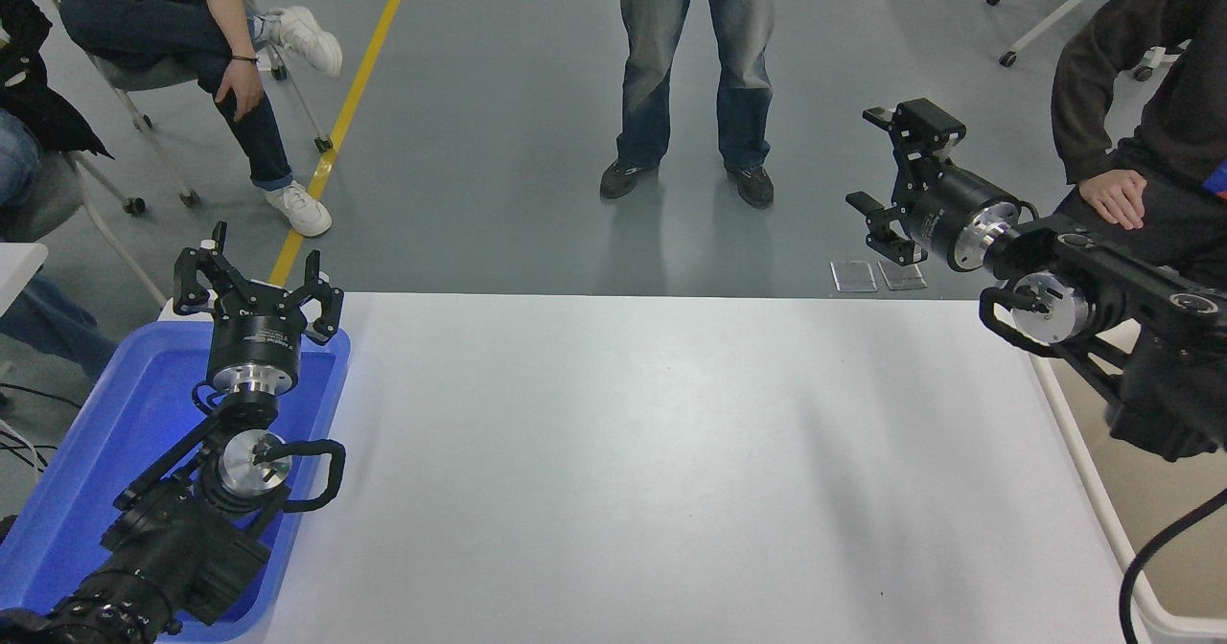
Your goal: Pick up paper ball place in dustbin
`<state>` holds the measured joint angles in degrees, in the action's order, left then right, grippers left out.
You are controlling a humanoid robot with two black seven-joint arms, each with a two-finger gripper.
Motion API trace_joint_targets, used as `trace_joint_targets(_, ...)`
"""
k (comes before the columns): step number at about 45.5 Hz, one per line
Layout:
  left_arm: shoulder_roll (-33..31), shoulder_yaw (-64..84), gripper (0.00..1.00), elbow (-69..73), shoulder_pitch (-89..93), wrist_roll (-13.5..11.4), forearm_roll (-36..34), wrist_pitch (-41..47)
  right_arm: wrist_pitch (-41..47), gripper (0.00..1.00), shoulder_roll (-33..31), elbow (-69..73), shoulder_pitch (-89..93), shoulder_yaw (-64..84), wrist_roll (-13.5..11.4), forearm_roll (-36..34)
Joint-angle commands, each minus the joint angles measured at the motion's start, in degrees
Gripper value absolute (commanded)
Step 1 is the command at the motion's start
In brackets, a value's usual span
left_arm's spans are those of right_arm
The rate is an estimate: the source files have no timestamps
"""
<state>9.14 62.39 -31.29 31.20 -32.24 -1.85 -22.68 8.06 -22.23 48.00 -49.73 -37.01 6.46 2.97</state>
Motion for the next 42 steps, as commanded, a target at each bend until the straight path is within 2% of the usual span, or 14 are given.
trace_joint_targets(1,0.0,0.0,0.99,0.0,0.0,0.0,0.0,0.0,5.1,1.0,6.1,-0.7,5.1,-8.9,0.0,-9.6)
trace_joint_targets(8,0.0,0.0,0.99,0.0,0.0,0.0,0.0,0.0,8.9,1.0,9.5,-4.0,8.7,-12.8,0.0,-12.3)
trace_joint_targets(15,0.0,0.0,0.99,0.0,0.0,0.0,0.0,0.0,17.3,1.0,11.9,-11.4,10.4,-12.9,0.0,-16.9)
trace_joint_targets(26,0.0,0.0,0.99,0.0,0.0,0.0,0.0,0.0,26.8,1.0,12.4,-19.7,13.3,-12.7,-0.1,-19.3)
trace_joint_targets(42,0.0,0.0,0.99,0.0,0.0,0.0,0.0,0.0,29.9,1.0,12.3,-22.3,17.3,-13.1,0.0,-19.4)
